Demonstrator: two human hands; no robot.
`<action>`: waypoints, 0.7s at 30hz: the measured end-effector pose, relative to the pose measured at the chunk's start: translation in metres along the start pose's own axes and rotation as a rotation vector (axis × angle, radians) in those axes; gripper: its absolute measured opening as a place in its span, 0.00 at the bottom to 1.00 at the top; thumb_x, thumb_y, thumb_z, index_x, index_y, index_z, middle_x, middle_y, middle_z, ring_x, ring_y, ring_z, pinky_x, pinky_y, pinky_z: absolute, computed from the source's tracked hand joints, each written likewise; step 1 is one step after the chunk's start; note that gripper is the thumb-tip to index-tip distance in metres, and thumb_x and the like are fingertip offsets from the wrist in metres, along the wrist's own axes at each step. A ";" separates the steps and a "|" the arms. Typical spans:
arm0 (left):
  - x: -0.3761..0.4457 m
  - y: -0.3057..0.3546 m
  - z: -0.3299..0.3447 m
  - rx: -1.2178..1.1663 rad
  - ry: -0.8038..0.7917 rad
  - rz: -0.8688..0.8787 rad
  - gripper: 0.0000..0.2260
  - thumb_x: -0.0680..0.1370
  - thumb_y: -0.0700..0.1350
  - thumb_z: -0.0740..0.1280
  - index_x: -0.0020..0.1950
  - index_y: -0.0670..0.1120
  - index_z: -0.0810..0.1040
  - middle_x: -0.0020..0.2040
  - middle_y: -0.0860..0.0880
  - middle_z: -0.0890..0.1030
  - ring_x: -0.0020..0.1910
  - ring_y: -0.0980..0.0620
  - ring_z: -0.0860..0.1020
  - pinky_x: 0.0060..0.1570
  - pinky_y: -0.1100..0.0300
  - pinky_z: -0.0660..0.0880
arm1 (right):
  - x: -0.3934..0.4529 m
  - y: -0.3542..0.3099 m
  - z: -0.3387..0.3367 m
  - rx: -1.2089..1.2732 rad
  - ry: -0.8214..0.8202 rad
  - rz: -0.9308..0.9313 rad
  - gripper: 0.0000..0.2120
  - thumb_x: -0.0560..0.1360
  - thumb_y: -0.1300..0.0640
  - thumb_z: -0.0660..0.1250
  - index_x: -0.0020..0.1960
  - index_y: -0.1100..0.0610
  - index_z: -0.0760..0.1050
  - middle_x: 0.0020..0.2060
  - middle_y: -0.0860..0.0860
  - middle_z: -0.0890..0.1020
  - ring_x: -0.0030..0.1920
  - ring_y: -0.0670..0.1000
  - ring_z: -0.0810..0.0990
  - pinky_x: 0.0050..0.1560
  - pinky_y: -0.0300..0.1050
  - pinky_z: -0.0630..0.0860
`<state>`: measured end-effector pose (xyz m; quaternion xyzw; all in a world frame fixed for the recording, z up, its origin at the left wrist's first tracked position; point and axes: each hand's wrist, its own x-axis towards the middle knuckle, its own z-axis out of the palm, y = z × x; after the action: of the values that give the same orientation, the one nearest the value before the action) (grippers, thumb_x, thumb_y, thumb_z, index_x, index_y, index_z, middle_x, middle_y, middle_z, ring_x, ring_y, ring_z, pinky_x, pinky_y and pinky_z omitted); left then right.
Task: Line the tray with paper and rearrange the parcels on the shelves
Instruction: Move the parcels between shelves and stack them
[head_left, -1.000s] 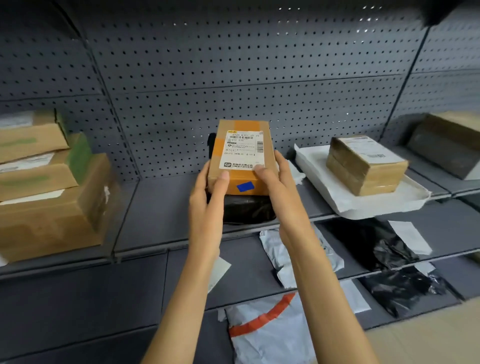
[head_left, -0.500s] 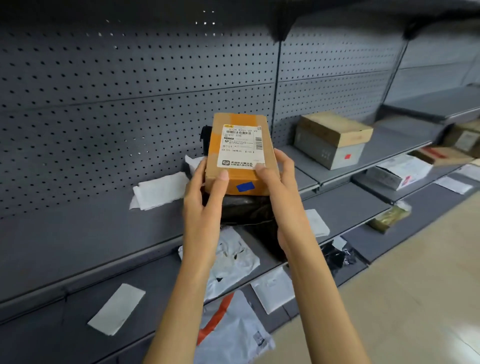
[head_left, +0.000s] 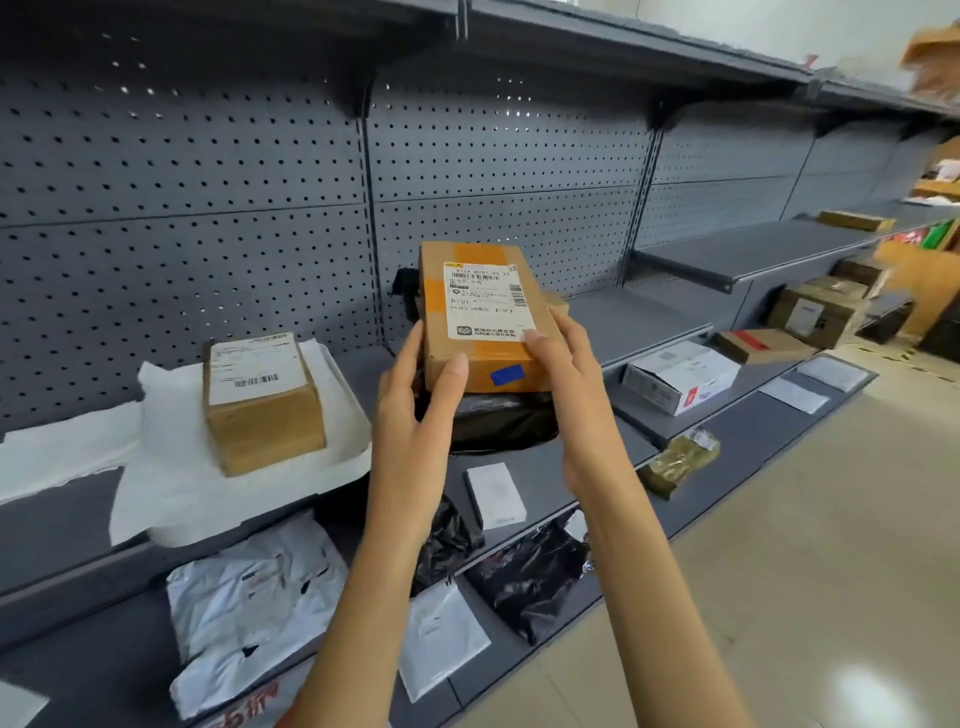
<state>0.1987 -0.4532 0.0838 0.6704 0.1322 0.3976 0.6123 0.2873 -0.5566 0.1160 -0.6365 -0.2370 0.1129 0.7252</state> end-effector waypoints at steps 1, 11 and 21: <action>0.007 -0.002 0.014 -0.007 -0.005 0.006 0.29 0.76 0.65 0.65 0.76 0.63 0.67 0.71 0.56 0.76 0.71 0.58 0.73 0.74 0.49 0.67 | 0.010 -0.002 -0.012 -0.001 0.006 0.001 0.18 0.82 0.51 0.62 0.72 0.44 0.70 0.58 0.41 0.84 0.49 0.34 0.82 0.45 0.29 0.73; 0.097 -0.032 0.127 -0.112 -0.094 0.014 0.30 0.76 0.64 0.65 0.77 0.63 0.66 0.74 0.57 0.72 0.73 0.59 0.70 0.75 0.49 0.66 | 0.130 -0.006 -0.101 -0.014 0.072 -0.052 0.17 0.81 0.50 0.64 0.69 0.45 0.75 0.57 0.44 0.86 0.57 0.43 0.84 0.59 0.43 0.78; 0.191 -0.070 0.235 -0.048 -0.214 0.028 0.31 0.77 0.53 0.65 0.80 0.62 0.60 0.71 0.63 0.69 0.72 0.64 0.67 0.74 0.57 0.65 | 0.251 0.002 -0.180 -0.075 0.220 -0.083 0.16 0.81 0.54 0.60 0.67 0.46 0.76 0.57 0.46 0.85 0.58 0.46 0.83 0.56 0.40 0.76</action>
<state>0.5079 -0.4794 0.1055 0.6961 0.0471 0.3354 0.6331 0.5918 -0.5962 0.1502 -0.6614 -0.1862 0.0033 0.7266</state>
